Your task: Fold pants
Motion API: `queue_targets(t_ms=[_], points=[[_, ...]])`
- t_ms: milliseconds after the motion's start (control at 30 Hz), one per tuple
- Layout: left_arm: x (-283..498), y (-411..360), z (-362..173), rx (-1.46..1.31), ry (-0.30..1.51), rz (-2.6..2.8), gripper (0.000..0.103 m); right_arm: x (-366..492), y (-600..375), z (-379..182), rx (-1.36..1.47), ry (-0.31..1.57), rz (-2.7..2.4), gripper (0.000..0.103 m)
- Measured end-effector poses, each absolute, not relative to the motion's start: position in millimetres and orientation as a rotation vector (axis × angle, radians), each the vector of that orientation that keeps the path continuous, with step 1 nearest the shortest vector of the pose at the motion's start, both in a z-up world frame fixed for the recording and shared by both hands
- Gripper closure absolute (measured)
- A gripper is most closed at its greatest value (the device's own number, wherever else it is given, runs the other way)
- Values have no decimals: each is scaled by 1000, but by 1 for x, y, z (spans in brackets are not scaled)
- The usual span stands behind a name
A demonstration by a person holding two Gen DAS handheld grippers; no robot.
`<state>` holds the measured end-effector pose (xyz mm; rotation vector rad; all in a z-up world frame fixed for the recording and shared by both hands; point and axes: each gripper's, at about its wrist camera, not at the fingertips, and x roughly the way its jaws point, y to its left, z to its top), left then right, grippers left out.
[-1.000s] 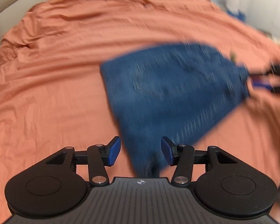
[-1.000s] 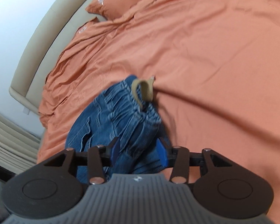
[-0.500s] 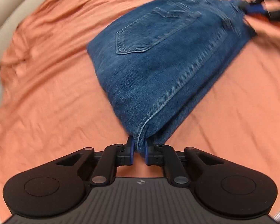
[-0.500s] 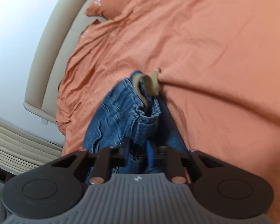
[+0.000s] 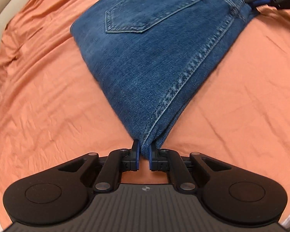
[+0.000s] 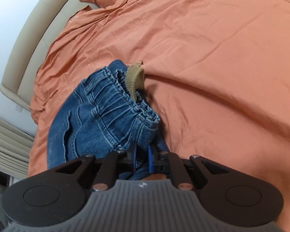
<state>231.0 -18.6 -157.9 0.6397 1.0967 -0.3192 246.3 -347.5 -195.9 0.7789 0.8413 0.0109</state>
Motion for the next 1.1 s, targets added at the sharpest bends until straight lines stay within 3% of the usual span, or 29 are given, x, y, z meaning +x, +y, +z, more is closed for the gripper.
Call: queue_targets(t_ms=[133, 200, 300, 500, 667, 833, 900, 1033, 1100], points=[[236, -16, -151, 602, 1147, -308, 94, 246, -348, -196, 782, 851, 13, 98], [239, -11, -156, 558, 1260, -282, 102, 245, -349, -195, 785, 860, 11, 98], [233, -4, -152, 589, 1240, -255, 102, 239, -348, -193, 757, 896, -6, 102], [230, 4, -116, 541, 1166, -191, 88, 225, -363, -186, 774, 909, -48, 103], [232, -2, -86, 518, 1094, -109, 87, 213, -361, -152, 662, 784, -40, 103], [239, -17, -68, 487, 1014, -94, 79, 211, -332, -120, 476, 636, 70, 103], [244, -21, -65, 470, 989, -97, 77, 212, -320, -113, 380, 594, 95, 101], [263, -30, -72, 396, 961, -115, 74, 223, -304, -116, 291, 578, 136, 86], [269, -38, -78, 353, 946, -128, 72, 231, -296, -121, 237, 580, 137, 84]])
